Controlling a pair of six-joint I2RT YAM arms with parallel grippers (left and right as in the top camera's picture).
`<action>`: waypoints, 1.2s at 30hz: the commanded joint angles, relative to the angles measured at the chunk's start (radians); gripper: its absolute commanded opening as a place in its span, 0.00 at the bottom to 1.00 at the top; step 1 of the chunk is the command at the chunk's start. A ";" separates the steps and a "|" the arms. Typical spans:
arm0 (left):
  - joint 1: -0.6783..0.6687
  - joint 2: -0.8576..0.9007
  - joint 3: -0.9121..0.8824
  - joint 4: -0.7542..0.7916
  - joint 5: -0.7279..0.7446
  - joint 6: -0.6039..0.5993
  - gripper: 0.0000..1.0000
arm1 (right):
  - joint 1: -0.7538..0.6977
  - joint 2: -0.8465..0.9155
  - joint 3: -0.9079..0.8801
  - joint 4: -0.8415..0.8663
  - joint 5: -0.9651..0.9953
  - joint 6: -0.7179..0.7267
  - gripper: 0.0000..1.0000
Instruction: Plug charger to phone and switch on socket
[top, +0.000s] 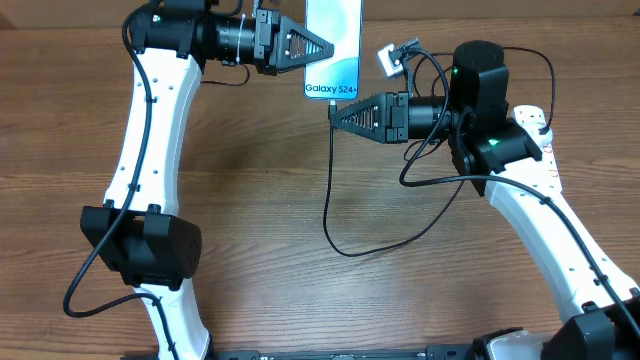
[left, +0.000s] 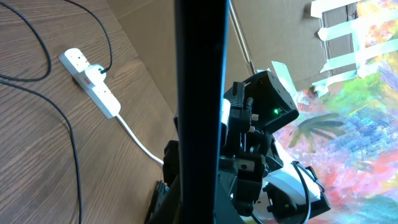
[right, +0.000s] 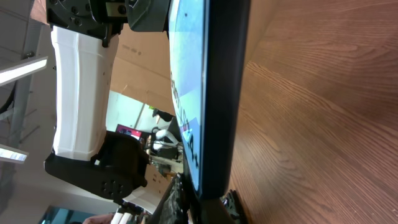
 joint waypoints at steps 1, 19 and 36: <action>-0.008 -0.008 0.010 0.003 0.054 0.020 0.04 | 0.005 -0.022 0.023 0.008 0.011 -0.003 0.04; -0.015 -0.008 0.010 0.004 0.054 0.020 0.04 | 0.005 -0.022 0.023 0.008 0.014 -0.003 0.04; -0.026 -0.008 0.010 0.004 0.054 0.020 0.04 | 0.004 -0.022 0.023 0.008 0.013 -0.003 0.04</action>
